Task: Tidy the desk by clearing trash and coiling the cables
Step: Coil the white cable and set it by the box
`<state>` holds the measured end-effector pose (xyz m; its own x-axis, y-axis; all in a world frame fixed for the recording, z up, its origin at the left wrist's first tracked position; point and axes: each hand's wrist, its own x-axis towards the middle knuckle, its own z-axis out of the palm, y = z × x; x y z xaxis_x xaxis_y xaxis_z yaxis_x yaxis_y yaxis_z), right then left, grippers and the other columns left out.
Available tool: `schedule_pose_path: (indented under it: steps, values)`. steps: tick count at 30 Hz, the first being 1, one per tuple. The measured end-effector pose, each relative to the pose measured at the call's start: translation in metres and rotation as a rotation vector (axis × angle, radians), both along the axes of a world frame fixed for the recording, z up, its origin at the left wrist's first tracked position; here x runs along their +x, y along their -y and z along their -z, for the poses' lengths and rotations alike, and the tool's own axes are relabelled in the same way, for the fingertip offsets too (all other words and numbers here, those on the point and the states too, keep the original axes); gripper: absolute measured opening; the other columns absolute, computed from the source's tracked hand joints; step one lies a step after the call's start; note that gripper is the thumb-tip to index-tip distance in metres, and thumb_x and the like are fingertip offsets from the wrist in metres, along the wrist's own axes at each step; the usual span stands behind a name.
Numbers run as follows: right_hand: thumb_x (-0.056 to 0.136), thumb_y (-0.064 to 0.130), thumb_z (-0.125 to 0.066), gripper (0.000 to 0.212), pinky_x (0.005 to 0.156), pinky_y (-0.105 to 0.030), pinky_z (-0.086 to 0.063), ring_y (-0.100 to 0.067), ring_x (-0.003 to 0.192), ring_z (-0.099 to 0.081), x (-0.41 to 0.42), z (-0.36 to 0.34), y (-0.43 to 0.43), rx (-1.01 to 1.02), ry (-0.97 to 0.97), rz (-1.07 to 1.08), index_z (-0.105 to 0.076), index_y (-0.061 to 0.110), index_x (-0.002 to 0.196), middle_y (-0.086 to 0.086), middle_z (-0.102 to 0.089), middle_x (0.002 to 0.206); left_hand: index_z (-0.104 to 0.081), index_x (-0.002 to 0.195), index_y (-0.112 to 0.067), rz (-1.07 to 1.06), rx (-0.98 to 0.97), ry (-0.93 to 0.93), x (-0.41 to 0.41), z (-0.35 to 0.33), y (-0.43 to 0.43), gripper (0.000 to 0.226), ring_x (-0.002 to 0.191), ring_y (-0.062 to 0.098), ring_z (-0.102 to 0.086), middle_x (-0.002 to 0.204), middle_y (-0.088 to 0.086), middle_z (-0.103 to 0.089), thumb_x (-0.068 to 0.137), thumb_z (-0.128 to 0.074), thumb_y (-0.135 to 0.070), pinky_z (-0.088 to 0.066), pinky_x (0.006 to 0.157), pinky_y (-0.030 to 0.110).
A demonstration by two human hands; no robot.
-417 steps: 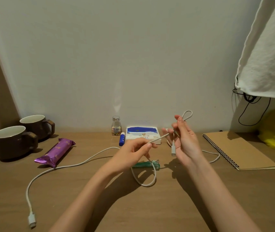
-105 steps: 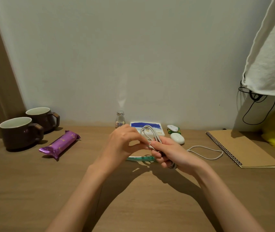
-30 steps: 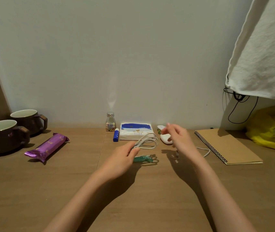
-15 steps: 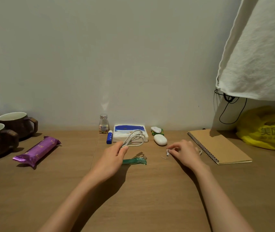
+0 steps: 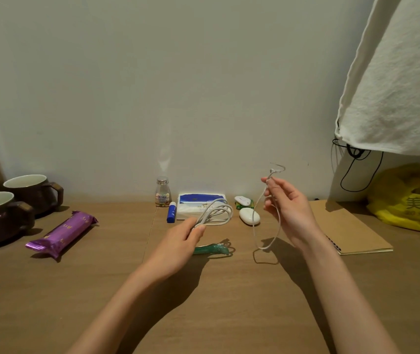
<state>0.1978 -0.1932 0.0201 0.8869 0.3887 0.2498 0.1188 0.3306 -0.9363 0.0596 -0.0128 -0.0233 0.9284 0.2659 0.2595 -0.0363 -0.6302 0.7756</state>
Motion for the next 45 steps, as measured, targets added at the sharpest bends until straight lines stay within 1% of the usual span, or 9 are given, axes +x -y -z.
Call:
schedule_pose_path:
  steps: [3, 13, 17, 23, 28, 34, 38, 41, 45]
  values:
    - [0.094, 0.016, -0.055, 0.013, 0.051, -0.015, -0.047, -0.005, 0.05, -0.049, -0.005, -0.001, -0.007, 0.004, -0.049, -0.042, -0.066, 0.014, 0.1, 0.003, -0.063, 0.07, -0.052, 0.086, -0.024, 0.025, 0.033, -0.001, 0.0, -0.002, 0.006, 0.02, 0.076, 0.012, -0.052, 0.083, 0.0, -0.057, 0.099, -0.038, -0.031, -0.039, 0.064, 0.02]
    - [0.087, 0.024, -0.055, 0.016, 0.043, -0.015, -0.034, -0.006, 0.046, -0.04, -0.024, -0.013, -0.008, 0.056, -0.164, -0.333, -0.059, 0.013, 0.097, -0.002, -0.073, 0.09, -0.048, 0.083, -0.029, -0.09, 0.127, -0.041, 0.003, 0.004, 0.004, 0.019, 0.069, 0.008, -0.051, 0.078, -0.005, -0.056, 0.099, -0.038, -0.031, -0.04, 0.061, 0.022]
    - [0.097, 0.02, -0.046, 0.01, 0.038, -0.013, -0.03, -0.005, 0.044, -0.038, -0.027, -0.012, -0.014, 0.081, -0.121, -0.296, -0.055, 0.015, 0.094, -0.002, -0.074, 0.098, -0.05, 0.086, -0.027, -0.074, 0.11, -0.037, 0.002, 0.003, 0.005, 0.018, 0.071, 0.008, -0.051, 0.08, -0.004, -0.056, 0.099, -0.039, -0.03, -0.04, 0.061, 0.02]
    - [0.101, 0.02, -0.042, 0.014, 0.048, -0.015, -0.03, -0.01, 0.055, -0.032, -0.016, -0.002, -0.018, 0.058, 0.056, -0.077, -0.054, 0.021, 0.093, -0.001, -0.072, 0.109, -0.051, 0.08, -0.025, 0.115, -0.028, -0.15, 0.0, -0.005, -0.003, 0.023, 0.068, 0.007, -0.045, 0.075, -0.005, -0.05, 0.099, -0.038, -0.03, -0.039, 0.062, 0.017]
    - [0.101, 0.019, -0.042, 0.015, 0.048, -0.014, -0.032, -0.009, 0.052, -0.03, -0.015, 0.001, -0.02, 0.047, 0.091, -0.024, -0.054, 0.022, 0.092, -0.001, -0.072, 0.11, -0.051, 0.08, -0.022, 0.105, -0.053, -0.198, -0.003, -0.01, -0.007, 0.026, 0.064, 0.006, -0.042, 0.074, -0.004, -0.048, 0.099, -0.037, -0.031, -0.035, 0.058, 0.015]
    - [0.1, 0.02, -0.042, 0.013, 0.056, -0.016, -0.039, 0.003, 0.053, -0.05, -0.035, -0.002, -0.021, -0.118, 0.112, -0.218, -0.054, 0.017, 0.096, -0.004, -0.073, 0.105, -0.054, 0.09, -0.021, 0.248, -0.045, -0.189, -0.007, -0.013, 0.005, 0.022, 0.069, 0.005, -0.044, 0.081, -0.004, -0.05, 0.099, -0.036, -0.031, -0.038, 0.062, 0.014]
    - [0.099, 0.024, -0.043, 0.016, 0.077, -0.025, -0.05, -0.007, 0.082, -0.066, -0.043, -0.002, -0.023, -0.25, 0.214, -0.393, -0.057, 0.015, 0.1, -0.006, -0.073, 0.105, -0.056, 0.1, -0.011, 0.199, -0.008, -0.185, 0.0, -0.003, 0.006, 0.029, 0.071, 0.007, -0.045, 0.085, 0.0, -0.052, 0.1, -0.036, -0.031, -0.039, 0.065, 0.019]
    - [0.098, 0.026, -0.044, 0.019, 0.084, -0.03, -0.043, -0.006, 0.088, -0.062, -0.043, -0.001, -0.022, -0.367, 0.301, -0.429, -0.061, 0.018, 0.099, -0.002, -0.073, 0.101, -0.051, 0.083, -0.019, 0.123, -0.112, -0.163, 0.004, -0.001, 0.002, 0.025, 0.066, 0.008, -0.044, 0.076, -0.003, -0.049, 0.1, -0.035, -0.028, -0.038, 0.061, 0.018]
    - [0.095, 0.029, -0.051, 0.016, 0.073, -0.028, -0.037, -0.015, 0.078, -0.048, -0.043, 0.002, -0.023, -0.391, 0.283, -0.559, -0.063, 0.02, 0.096, -0.014, -0.069, 0.102, -0.051, 0.09, -0.009, 0.055, -0.493, -0.102, 0.01, 0.001, -0.009, 0.027, 0.051, 0.007, -0.041, 0.063, -0.005, -0.045, 0.101, -0.034, -0.027, -0.034, 0.05, 0.018]
